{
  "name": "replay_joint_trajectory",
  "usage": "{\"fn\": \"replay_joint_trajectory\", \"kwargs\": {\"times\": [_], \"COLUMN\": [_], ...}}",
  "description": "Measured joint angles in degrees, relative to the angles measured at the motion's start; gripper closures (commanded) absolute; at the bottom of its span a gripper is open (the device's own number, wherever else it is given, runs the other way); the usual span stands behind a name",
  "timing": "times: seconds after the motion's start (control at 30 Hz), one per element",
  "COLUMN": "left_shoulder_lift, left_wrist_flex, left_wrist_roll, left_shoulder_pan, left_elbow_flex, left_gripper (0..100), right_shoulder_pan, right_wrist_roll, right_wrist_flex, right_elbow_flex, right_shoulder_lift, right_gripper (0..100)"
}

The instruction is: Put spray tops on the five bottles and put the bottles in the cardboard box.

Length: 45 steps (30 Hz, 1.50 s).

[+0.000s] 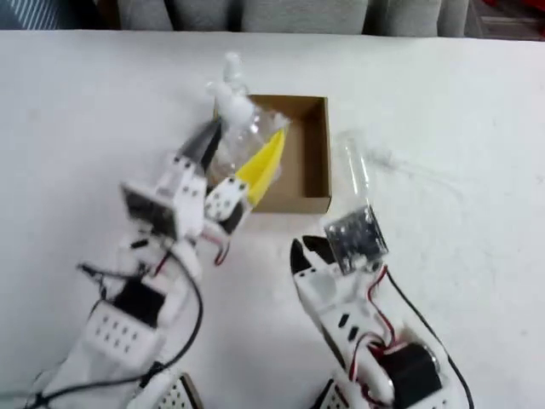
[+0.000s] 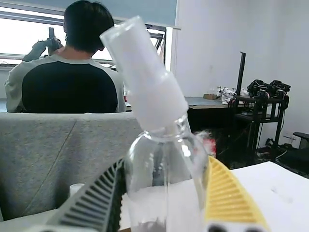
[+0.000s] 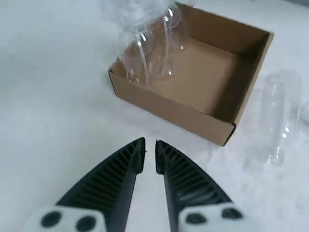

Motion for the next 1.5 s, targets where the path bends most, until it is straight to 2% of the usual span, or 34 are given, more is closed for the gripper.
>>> {"fn": "replay_joint_trajectory", "kwargs": {"times": [0.17,0.27,0.43,0.63,0.87,1.5], "left_shoulder_lift": [15.3,18.6,18.1,13.0,6.4,6.2], "left_wrist_flex": [-5.4,-5.9,-3.3,5.5,5.7,5.7], "left_wrist_roll": [3.3,4.4,4.4,4.4,4.4,4.7], "left_shoulder_pan": [1.5,5.1,10.6,10.9,11.3,11.1], "left_elbow_flex": [-6.2,-7.0,-7.0,-7.0,-5.3,0.4], "left_gripper": [98,98,98,98,98,98], "right_shoulder_pan": [-2.4,-2.3,-1.7,2.0,3.9,4.1], "right_wrist_roll": [-0.7,-3.6,-4.8,-4.9,-4.9,-4.9], "right_wrist_flex": [-3.0,-6.1,-9.7,-11.2,-14.2,-14.1], "right_elbow_flex": [4.7,8.3,11.2,11.2,13.8,14.0], "right_shoulder_lift": [-7.3,-8.1,-8.1,-8.1,-7.8,-7.8], "right_gripper": [98.1,98.1,98.1,98.1,98.1,98.1]}}
